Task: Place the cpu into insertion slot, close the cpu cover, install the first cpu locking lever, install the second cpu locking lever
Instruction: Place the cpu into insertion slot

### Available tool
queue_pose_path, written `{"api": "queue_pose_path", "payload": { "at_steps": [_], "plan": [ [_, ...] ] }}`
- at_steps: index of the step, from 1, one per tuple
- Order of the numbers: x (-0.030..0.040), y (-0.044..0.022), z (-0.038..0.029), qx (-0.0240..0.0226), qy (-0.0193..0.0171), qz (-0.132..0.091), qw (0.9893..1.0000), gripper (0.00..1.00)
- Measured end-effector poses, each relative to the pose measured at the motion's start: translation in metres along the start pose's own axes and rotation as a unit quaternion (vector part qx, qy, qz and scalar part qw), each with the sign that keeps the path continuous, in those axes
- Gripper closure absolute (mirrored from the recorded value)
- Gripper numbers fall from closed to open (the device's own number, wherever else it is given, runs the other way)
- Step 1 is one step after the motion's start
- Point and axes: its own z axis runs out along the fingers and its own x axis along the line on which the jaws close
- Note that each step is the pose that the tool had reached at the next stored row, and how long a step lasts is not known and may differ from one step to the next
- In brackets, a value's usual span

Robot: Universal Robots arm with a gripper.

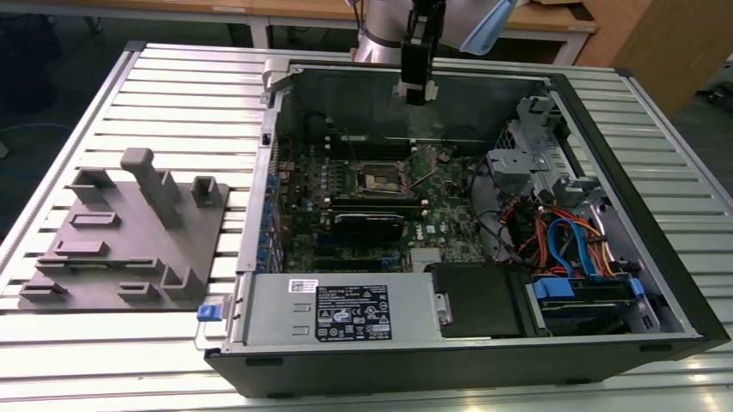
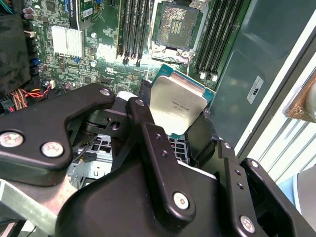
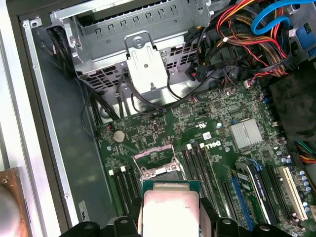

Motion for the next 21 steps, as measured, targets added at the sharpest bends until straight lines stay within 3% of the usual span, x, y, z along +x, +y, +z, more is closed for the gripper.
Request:
{"api": "queue_pose_path", "payload": {
  "at_steps": [21],
  "plan": [
    [0.0, 0.0, 0.0001, -0.0003, -0.0014, 0.015, 0.9999, 0.46]
  ]
}}
